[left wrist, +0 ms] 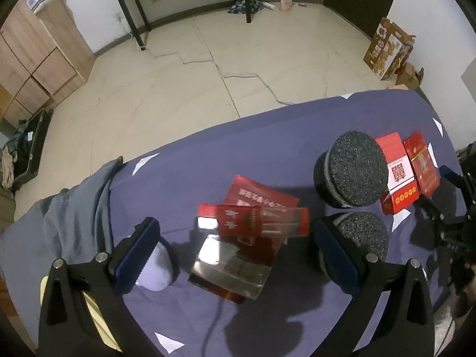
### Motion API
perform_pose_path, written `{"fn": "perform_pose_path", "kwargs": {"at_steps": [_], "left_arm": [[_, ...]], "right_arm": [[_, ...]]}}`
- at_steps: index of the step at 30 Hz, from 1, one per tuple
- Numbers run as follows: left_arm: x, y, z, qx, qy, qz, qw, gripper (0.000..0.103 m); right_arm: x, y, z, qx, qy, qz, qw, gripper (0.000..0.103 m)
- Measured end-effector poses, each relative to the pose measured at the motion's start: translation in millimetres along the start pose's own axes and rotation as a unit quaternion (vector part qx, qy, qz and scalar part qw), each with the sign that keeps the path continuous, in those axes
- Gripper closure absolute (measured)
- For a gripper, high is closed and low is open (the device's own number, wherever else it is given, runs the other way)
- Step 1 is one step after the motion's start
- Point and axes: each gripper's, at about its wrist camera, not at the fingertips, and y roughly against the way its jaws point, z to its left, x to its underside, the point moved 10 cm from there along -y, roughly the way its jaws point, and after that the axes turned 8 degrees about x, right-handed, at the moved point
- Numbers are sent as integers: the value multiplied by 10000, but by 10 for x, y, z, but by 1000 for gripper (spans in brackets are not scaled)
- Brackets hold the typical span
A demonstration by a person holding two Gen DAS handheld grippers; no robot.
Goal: Organize rigid objects
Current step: 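Grasp the red-and-clear tube with left gripper while right grasps the Diamond pack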
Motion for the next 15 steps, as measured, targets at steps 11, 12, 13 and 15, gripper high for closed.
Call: {"fn": "perform_pose_path", "kwargs": {"at_steps": [11, 12, 13, 15], "left_arm": [[40, -131, -77, -54, -262, 131, 9996, 0], [33, -140, -77, -73, -269, 136, 9995, 0], [24, -148, -74, -94, -271, 138, 9995, 0], [3, -175, -64, -63, -213, 131, 9997, 0]], "right_arm": [[-23, -176, -107, 45, 387, -426, 9983, 0], [8, -184, -134, 33, 426, -431, 9982, 0], [9, -217, -138, 6, 453, -412, 9981, 0], [-43, -204, -117, -130, 504, -358, 9980, 0]]}}
